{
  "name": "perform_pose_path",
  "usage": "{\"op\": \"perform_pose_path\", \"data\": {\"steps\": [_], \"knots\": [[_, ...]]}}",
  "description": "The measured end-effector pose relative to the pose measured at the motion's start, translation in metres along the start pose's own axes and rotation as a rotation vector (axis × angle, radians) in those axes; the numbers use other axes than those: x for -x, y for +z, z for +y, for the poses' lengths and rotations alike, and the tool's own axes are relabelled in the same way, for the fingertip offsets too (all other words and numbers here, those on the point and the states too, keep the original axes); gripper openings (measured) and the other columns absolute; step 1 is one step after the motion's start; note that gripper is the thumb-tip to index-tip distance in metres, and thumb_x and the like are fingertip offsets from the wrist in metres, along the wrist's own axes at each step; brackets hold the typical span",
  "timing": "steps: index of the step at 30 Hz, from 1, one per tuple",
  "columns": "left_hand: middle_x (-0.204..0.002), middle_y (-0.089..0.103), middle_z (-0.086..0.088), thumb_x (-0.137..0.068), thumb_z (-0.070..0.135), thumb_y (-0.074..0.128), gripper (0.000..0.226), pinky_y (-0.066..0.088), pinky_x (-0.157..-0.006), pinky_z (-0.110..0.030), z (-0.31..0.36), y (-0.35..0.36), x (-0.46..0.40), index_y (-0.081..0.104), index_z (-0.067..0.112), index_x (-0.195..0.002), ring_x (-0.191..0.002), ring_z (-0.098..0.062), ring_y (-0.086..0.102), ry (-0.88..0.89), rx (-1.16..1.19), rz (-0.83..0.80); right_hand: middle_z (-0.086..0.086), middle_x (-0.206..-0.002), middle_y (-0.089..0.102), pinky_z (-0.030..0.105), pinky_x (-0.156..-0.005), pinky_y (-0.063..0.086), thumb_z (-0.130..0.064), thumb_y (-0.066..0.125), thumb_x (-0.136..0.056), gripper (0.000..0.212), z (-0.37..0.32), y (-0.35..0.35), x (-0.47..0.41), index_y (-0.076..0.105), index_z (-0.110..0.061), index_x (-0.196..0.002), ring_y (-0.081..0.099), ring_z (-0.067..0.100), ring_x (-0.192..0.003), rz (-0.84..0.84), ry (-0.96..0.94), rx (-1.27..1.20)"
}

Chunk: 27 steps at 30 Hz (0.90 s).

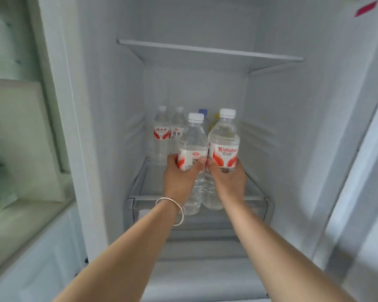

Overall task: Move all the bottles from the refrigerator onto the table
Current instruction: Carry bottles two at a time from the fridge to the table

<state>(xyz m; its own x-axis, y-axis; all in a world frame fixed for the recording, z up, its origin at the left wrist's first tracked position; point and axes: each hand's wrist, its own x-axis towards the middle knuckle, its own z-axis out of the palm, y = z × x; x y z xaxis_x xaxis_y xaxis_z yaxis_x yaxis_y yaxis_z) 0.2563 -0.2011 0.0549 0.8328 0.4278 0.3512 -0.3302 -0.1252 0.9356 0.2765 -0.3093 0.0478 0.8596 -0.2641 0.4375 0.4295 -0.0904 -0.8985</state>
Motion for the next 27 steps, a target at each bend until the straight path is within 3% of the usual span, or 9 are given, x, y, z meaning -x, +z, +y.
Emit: {"op": "perform_pose_path", "data": {"steps": [3, 7, 11, 14, 21, 27], "knots": [[-0.087, 0.063, 0.012, -0.072, 0.039, 0.076, 0.046, 0.044, -0.056, -0.006, 0.003, -0.025, 0.044, 0.049, 0.019, -0.104, -0.077, 0.002, 0.061, 0.012, 0.023, -0.096, -0.014, -0.084, 0.067, 0.023, -0.071, 0.05, -0.053, 0.074, -0.06, 0.041, -0.012, -0.019, 0.055, 0.059, -0.029, -0.09, 0.065, 0.005, -0.082, 0.055, 0.008, 0.09], [-0.086, 0.062, 0.011, -0.071, 0.04, 0.076, 0.044, 0.043, -0.057, -0.007, 0.002, -0.053, 0.106, 0.052, 0.016, -0.1, -0.075, 0.001, 0.059, 0.008, 0.018, -0.212, -0.022, -0.073, 0.06, 0.012, -0.062, 0.046, -0.042, 0.077, -0.069, 0.027, -0.018, -0.056, 0.138, 0.054, -0.034, -0.08, 0.06, -0.007, -0.07, 0.171, 0.047, 0.185], [-0.086, 0.063, 0.01, -0.071, 0.04, 0.076, 0.04, 0.045, -0.062, -0.01, 0.007, -0.066, 0.178, 0.052, 0.018, -0.095, -0.076, -0.003, 0.06, -0.056, 0.047, -0.335, -0.015, -0.083, 0.065, 0.02, -0.072, 0.05, -0.048, 0.074, -0.07, 0.038, -0.029, -0.101, 0.21, 0.058, -0.028, -0.097, 0.064, 0.006, -0.081, 0.281, 0.14, 0.248], [-0.085, 0.063, 0.01, -0.071, 0.042, 0.075, 0.042, 0.047, -0.069, -0.019, 0.016, -0.066, 0.233, 0.052, 0.018, -0.096, -0.078, -0.005, 0.061, -0.085, 0.058, -0.43, -0.017, -0.086, 0.063, 0.023, -0.074, 0.051, -0.048, 0.073, -0.07, 0.039, -0.046, -0.146, 0.258, 0.053, -0.031, -0.099, 0.063, 0.004, -0.082, 0.357, 0.162, 0.303], [-0.083, 0.063, 0.01, -0.073, 0.039, 0.074, 0.038, 0.048, -0.067, -0.022, 0.053, -0.029, 0.373, 0.05, 0.019, -0.096, -0.074, -0.006, 0.062, -0.085, 0.131, -0.672, -0.007, -0.097, 0.065, 0.031, -0.084, 0.052, -0.046, 0.073, -0.071, 0.044, -0.092, -0.276, 0.36, 0.054, -0.025, -0.105, 0.064, 0.016, -0.091, 0.572, 0.181, 0.434], [-0.088, 0.066, 0.006, -0.071, 0.046, 0.074, 0.043, 0.052, -0.08, -0.035, 0.1, 0.032, 0.514, 0.052, 0.019, -0.096, -0.085, -0.017, 0.066, -0.122, 0.192, -0.803, -0.006, -0.091, 0.065, 0.028, -0.076, 0.048, -0.045, 0.075, -0.069, 0.041, -0.146, -0.41, 0.44, 0.057, -0.023, -0.099, 0.064, 0.017, -0.086, 0.747, 0.209, 0.557]]}}
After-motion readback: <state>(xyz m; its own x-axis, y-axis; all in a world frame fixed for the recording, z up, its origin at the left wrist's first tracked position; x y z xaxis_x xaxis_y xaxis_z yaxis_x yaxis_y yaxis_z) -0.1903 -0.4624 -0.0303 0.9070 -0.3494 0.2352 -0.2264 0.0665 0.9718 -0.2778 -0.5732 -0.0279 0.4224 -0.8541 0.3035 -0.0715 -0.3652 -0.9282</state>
